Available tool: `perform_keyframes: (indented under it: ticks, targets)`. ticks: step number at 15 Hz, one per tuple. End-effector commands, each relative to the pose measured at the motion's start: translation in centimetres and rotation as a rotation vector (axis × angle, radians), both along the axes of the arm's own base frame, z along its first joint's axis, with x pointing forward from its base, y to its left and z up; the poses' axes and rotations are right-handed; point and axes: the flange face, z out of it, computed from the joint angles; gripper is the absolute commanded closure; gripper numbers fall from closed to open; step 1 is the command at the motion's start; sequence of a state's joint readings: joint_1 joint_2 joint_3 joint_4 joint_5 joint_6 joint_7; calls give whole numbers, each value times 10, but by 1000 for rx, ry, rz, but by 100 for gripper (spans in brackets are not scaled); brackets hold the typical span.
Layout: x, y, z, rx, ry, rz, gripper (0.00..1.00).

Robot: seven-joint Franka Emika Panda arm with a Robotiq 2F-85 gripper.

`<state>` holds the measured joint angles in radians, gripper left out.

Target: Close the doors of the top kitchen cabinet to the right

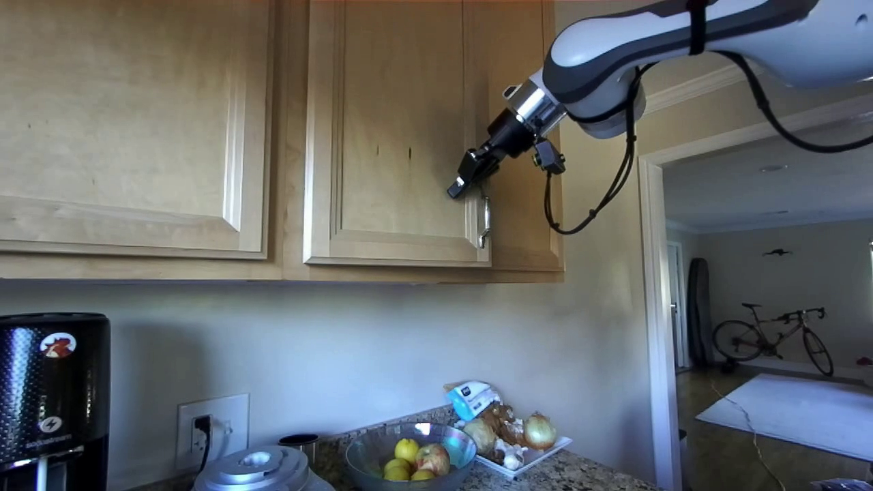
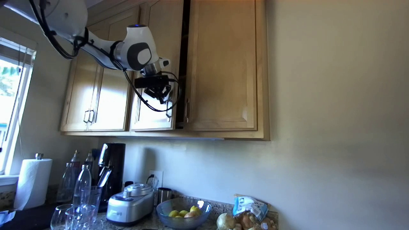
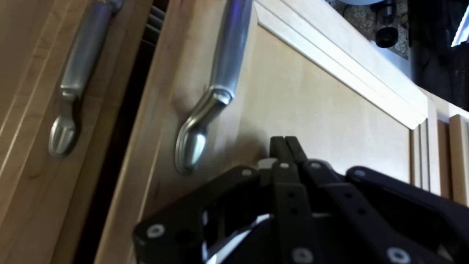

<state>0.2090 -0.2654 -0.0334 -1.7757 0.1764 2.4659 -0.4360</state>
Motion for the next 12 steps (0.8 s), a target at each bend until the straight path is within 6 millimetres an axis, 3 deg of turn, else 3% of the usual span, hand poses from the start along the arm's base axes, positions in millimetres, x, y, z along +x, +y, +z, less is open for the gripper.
perform_keyframes:
  ticks: [1,4,6,12]
  targets:
    - [17,-11,4,-52,-36,-16,98]
    - [21,-8,-5,-107,-39,11,98]
    - [14,-3,-13,-119,-25,36,98]
    - [-41,23,-47,-111,107,199,98]
